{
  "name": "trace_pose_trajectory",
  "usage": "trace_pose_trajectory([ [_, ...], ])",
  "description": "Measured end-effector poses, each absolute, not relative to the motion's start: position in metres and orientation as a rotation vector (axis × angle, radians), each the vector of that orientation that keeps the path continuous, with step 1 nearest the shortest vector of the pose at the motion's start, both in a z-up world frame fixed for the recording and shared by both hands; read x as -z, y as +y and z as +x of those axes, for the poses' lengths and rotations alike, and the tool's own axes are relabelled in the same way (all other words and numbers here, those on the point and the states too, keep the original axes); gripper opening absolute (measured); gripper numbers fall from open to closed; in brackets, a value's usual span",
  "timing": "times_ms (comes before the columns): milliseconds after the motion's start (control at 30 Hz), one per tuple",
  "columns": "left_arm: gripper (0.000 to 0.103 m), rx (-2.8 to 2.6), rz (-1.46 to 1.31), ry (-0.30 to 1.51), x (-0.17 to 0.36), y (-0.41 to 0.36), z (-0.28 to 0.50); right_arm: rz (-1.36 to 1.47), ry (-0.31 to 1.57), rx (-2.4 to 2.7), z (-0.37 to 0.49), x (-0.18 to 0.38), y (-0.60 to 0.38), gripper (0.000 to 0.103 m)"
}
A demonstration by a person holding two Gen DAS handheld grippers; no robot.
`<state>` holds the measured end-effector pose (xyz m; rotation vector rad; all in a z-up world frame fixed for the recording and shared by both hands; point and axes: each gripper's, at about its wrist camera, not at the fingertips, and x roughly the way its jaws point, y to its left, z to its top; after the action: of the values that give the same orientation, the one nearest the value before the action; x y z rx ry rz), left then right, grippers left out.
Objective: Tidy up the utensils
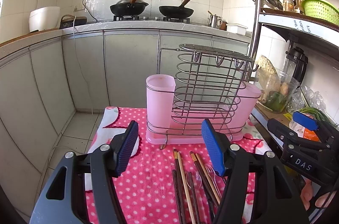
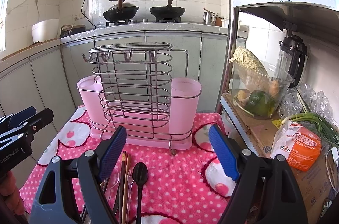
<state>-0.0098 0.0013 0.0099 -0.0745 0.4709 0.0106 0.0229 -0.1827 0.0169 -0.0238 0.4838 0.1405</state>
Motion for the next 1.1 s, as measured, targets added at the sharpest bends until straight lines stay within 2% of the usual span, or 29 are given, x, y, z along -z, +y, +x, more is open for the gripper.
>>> trace_pose_trajectory([
  [1100, 0.063, -0.02, -0.07, 0.478, -0.0088, -0.0001, -0.0107, -0.014, 0.467, -0.172, 0.019, -0.018, -0.1824, 0.074],
])
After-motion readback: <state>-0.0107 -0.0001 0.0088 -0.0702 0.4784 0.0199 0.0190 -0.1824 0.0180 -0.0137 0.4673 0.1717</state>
